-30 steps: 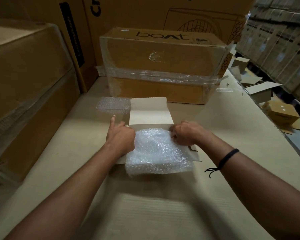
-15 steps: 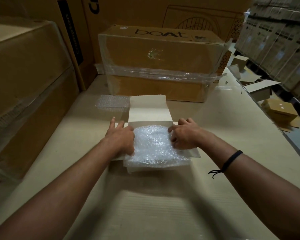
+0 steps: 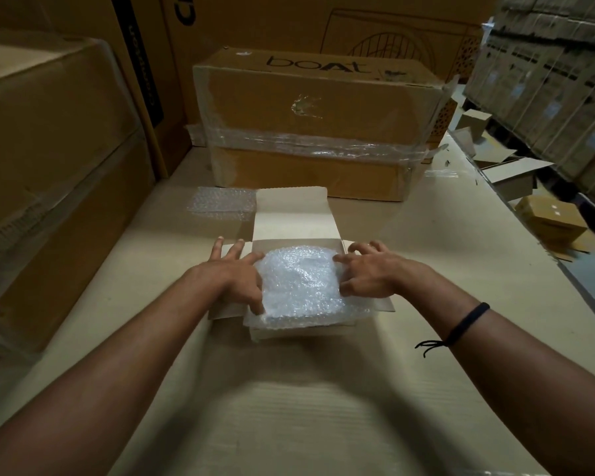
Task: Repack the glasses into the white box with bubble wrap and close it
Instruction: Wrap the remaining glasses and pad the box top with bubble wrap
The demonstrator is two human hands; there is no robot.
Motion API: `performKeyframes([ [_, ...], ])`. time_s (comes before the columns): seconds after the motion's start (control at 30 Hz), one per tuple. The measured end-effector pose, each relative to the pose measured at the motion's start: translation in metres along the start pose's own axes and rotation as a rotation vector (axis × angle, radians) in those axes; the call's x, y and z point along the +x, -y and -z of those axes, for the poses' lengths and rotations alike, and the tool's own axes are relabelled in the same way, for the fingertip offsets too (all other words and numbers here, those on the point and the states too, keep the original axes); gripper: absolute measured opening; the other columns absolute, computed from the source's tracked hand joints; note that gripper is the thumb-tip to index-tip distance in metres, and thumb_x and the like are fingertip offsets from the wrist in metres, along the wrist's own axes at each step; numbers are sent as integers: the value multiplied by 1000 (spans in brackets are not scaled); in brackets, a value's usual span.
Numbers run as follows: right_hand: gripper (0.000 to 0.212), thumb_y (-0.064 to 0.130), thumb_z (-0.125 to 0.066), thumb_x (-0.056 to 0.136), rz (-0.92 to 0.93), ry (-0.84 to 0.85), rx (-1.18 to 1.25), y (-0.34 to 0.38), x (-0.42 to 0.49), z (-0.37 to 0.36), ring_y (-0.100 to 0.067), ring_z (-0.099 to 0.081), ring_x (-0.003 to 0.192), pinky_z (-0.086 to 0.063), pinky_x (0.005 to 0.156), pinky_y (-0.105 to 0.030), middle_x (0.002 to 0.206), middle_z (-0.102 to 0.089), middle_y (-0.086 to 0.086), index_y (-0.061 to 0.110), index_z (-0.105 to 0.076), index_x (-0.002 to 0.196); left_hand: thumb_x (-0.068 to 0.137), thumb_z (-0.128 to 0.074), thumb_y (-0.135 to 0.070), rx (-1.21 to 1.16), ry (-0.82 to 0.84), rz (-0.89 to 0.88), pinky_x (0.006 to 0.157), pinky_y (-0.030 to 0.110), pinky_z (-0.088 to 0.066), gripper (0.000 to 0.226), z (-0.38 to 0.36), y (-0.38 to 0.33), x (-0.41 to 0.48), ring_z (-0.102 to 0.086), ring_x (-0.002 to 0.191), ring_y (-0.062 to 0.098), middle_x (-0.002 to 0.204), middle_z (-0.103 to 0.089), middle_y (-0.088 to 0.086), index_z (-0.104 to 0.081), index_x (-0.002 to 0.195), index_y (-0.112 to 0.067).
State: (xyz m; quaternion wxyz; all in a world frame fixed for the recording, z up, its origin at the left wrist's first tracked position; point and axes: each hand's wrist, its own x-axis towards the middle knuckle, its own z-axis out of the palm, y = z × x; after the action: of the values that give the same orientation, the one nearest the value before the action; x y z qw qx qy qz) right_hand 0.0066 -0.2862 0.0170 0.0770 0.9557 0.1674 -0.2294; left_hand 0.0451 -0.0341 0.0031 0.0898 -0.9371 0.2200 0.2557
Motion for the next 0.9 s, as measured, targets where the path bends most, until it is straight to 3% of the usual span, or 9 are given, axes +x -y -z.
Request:
performKeyframes([
  [0.13,34,54,-43,92,-28,71,-97,6,4,-2,-25,2,148,2,115,-61,162,-11,8,37,-69,104,82,-59,-44,142,-169,26,109,65,16,23,-9,-12,-4,11,146,34,162,-4,-1,-64,103,-39],
  [0.3,29,42,-49,89,-87,-168,-104,15,1,-12,-23,-21,143,-15,115,-55,154,-32,8,28,-69,106,80,-62,-49,247,-319,33,110,64,13,35,-13,-16,-13,2,147,31,160,-14,4,-63,112,-37],
  [0.37,29,38,-49,87,-89,-286,-128,15,4,-19,-22,-31,136,-22,112,-51,147,-43,8,27,-69,106,79,-67,-48,170,-409,-6,113,60,5,38,-10,-14,-18,-7,146,28,157,-22,3,-60,114,-37],
  [0.43,26,37,-52,84,-85,-368,-134,13,8,-25,-22,-40,129,-26,108,-49,138,-51,6,28,-66,104,82,-69,-27,-52,-492,-152,112,47,-17,32,-5,-13,-24,-31,135,20,142,-42,-5,-60,111,-39],
  [0.5,25,37,-57,80,-71,-426,-141,11,12,-29,-23,-45,122,-31,103,-45,129,-56,4,28,-63,102,82,-56,-3,-353,-382,-300,95,32,-40,42,-2,-16,-28,-51,111,14,118,-56,-14,-66,105,-36],
  [0.6,25,40,-65,76,-13,-436,-104,7,14,-30,-22,-46,119,-34,100,-40,127,-56,5,30,-60,99,84,-49,-5,-433,-119,-319,91,27,-42,41,-4,-24,-32,-53,99,7,115,-64,-12,-69,113,-27],
  [0.67,22,38,-72,76,63,-439,94,1,5,-23,-21,-48,118,-39,99,-38,126,-57,5,29,-63,95,89,-48,-13,-375,-100,-292,104,30,-35,36,-6,-27,-29,-52,108,7,123,-64,-10,-69,116,-24],
  [0.77,11,17,-69,82,182,-464,509,-7,-14,-6,-13,-60,93,-49,76,-31,100,-66,10,27,-67,82,93,-50,-22,-243,-126,-290,106,32,-31,30,-9,-31,-23,-54,115,10,125,-64,-11,-68,116,-25],
  [0.9,18,18,-64,88,243,-260,423,11,-24,-6,-6,-61,79,-41,67,-14,98,-71,15,25,-74,100,91,-55,-20,-166,-202,-291,94,27,-36,27,-11,-34,-15,-58,109,11,118,-67,-11,-69,114,-27],
])
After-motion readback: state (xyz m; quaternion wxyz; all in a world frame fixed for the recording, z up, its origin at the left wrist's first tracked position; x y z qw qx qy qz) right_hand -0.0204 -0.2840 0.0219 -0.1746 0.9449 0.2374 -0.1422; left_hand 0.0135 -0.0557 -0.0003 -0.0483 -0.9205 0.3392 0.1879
